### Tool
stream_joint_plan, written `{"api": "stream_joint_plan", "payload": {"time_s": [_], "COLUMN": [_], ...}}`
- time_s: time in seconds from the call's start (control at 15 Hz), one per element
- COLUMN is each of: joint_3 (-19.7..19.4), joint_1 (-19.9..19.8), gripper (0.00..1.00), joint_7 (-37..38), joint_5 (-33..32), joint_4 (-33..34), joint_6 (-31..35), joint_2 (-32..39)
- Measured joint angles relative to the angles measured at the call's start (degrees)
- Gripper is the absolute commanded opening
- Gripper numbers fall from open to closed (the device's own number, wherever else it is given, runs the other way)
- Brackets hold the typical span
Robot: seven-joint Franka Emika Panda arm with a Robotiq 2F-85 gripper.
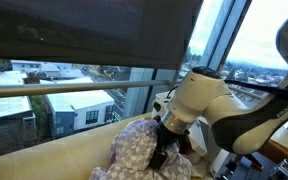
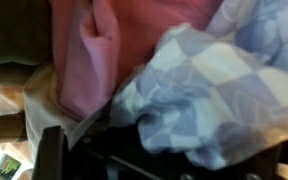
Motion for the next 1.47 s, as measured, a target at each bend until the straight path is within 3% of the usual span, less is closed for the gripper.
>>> {"api": "stream_joint_plan", "payload": {"time_s": [0.07, 0.2, 0.53, 0.8, 1.2, 1.47], "joint_3": [-0.53, -0.85, -0.22, 2.07, 7.94, 10.96], "joint_1": [-0.11, -0.83, -3.25, -7.31, -16.31, -18.80], "gripper": [0.75, 0.68, 0.28, 0.01, 0.04, 0.04], "joint_7": [-0.73, -2.38, -5.68, -7.99, -15.01, -21.67], "joint_5": [0.73, 2.86, 8.05, 12.16, 21.50, 31.02], "joint_4": [1.29, 3.10, 2.75, -2.87, -13.46, -15.48], "joint_6": [0.39, 0.46, 0.54, 0.54, -0.48, -5.68], "joint_2": [1.15, 2.53, 1.32, -5.46, -19.77, -30.25]}}
